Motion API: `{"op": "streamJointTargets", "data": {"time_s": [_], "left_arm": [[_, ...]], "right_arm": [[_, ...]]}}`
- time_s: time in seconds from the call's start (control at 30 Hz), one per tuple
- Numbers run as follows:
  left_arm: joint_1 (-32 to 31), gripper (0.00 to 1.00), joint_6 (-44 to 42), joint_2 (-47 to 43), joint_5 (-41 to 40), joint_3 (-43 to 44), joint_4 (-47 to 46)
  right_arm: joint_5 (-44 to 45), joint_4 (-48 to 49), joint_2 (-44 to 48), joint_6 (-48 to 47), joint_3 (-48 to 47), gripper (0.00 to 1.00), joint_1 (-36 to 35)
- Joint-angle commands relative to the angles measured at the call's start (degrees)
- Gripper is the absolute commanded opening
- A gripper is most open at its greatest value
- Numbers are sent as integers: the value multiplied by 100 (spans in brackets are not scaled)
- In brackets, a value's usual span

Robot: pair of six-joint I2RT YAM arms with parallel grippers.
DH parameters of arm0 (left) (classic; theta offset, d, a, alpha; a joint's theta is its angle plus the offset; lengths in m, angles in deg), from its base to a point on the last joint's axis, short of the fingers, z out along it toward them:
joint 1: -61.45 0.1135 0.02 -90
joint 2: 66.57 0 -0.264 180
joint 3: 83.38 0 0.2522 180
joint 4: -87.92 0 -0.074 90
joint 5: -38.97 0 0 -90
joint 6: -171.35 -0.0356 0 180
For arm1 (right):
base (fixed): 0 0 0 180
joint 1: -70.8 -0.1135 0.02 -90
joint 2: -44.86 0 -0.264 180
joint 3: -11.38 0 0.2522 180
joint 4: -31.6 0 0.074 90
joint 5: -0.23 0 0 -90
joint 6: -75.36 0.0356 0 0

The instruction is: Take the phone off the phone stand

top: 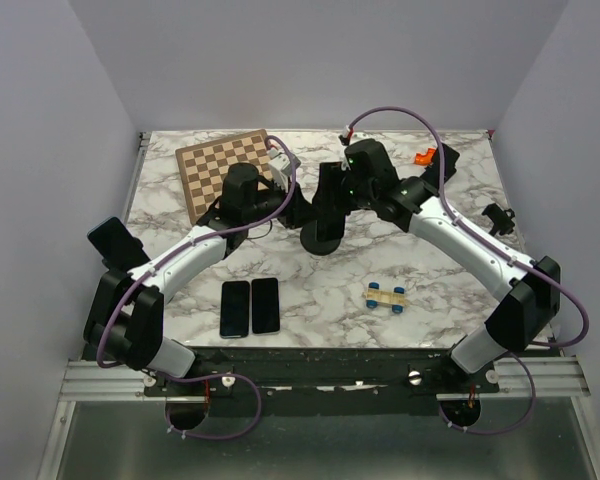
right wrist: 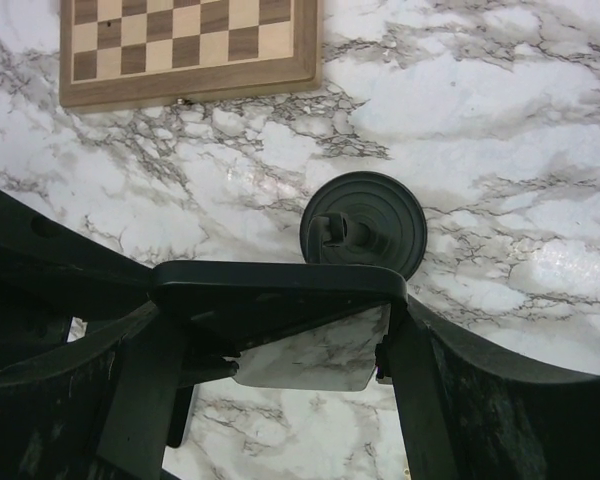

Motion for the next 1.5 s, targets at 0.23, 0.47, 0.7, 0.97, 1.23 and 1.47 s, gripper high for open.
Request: {"op": "streamJointTargets", "data": {"time_s": [0.23,0.47,0.7,0.97,1.23,1.47], "left_arm": [[-1,0,-437,-177,726,-125,-322],[195,0,-592,-13,1096,-190,-326],[292,0,-445,-12,1360,-252,-523],[335,0,-399,-13,1476,-281,-578],[345,0,-410,3,1432,-203,-474],[345,0,-331,61,1043,-33,-131]], "right_arm": [[2045,19,412,-378,463,1,91],[238,790,730,-1321,1092,1,942],[-658,952,582,-2089,1025,1,1086],[-2411,1193,590,-2692,1082,1,1086],[-2917,989,483,-2584,858,1,1086],[-2961,1252,709,-1633,952,1,1068]]}}
